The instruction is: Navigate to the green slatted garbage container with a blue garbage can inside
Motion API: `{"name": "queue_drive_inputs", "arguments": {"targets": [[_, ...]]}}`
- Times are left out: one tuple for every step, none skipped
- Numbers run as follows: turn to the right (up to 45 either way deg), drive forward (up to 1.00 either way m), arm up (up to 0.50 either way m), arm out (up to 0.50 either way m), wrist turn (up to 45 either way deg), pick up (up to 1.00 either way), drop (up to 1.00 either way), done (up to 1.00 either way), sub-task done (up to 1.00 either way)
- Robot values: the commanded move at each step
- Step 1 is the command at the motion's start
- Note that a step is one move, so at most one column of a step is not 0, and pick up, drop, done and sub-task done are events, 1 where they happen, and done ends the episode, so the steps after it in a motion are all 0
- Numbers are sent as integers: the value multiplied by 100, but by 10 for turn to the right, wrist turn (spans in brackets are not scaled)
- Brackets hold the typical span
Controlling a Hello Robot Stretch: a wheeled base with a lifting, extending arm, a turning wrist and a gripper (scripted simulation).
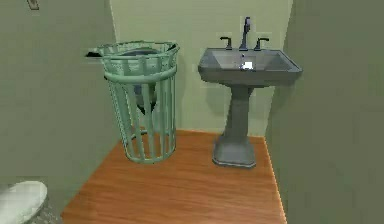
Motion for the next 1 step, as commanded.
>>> {"name": "queue_drive_inputs", "arguments": {"targets": [[0, 80, 0, 0, 0, 0, 0, 0, 0]]}}
